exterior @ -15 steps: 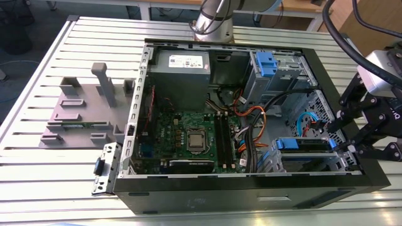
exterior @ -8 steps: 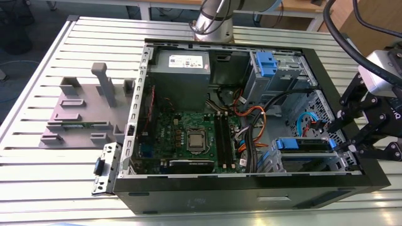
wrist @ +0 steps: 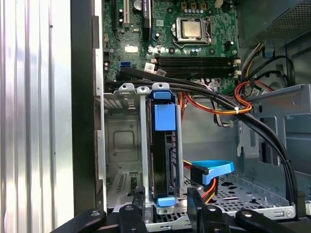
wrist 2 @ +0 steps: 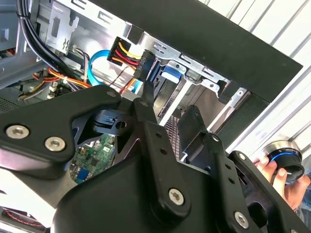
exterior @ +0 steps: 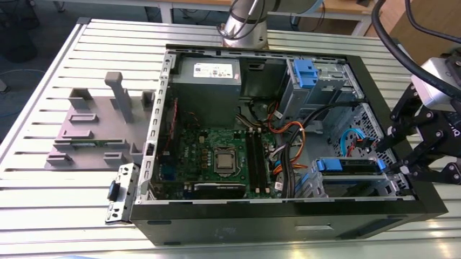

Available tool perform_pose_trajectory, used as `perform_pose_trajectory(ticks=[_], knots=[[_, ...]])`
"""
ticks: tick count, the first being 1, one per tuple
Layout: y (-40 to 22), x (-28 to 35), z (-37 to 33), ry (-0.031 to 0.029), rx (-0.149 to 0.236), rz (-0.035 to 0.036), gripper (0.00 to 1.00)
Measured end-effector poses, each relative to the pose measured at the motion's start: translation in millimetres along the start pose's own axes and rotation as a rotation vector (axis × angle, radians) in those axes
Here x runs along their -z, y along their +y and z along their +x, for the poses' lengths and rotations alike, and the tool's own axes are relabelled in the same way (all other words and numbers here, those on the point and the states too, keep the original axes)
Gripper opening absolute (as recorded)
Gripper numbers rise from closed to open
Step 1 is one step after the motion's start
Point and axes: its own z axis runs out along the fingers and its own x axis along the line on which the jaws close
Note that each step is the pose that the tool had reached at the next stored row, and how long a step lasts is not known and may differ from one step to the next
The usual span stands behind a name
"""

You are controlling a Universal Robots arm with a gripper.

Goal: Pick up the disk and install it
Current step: 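Insert the first disk wire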

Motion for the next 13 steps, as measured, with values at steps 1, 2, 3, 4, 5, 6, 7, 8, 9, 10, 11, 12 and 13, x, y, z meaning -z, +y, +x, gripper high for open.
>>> perform_pose_trajectory(ticks=[1,2,3,4,5,6,7,8,9,10,11,12,13], knots=[[-0.3,-0.1,-0.1,0.0000,0.000,0.0000,0.47],[-0.5,-0.1,-0.2,0.0000,0.000,0.0000,0.47],[-0.7,-0.2,-0.2,-0.0001,0.000,0.0000,0.47],[-1.0,-0.3,-0.3,-0.0002,0.000,0.0000,0.47],[-1.3,-0.4,-0.5,-0.0002,0.000,0.0000,0.47],[-1.6,-0.5,-0.6,-0.0002,0.000,0.0000,0.47],[-2.0,-0.5,-0.8,-0.0002,0.000,0.0000,0.47],[-2.3,-0.6,-1.1,-0.0001,0.000,0.0000,0.47],[-2.6,-0.6,-1.3,-0.0002,0.000,0.0000,0.47],[-3.0,-0.7,-1.6,-0.0003,0.000,-0.0001,0.47],[-3.3,-0.8,-1.8,-0.0002,0.000,0.0000,0.47],[-3.7,-0.8,-2.1,-0.0002,0.000,0.0000,0.47],[-4.1,-0.8,-2.3,-0.0001,0.000,0.0000,0.47]])
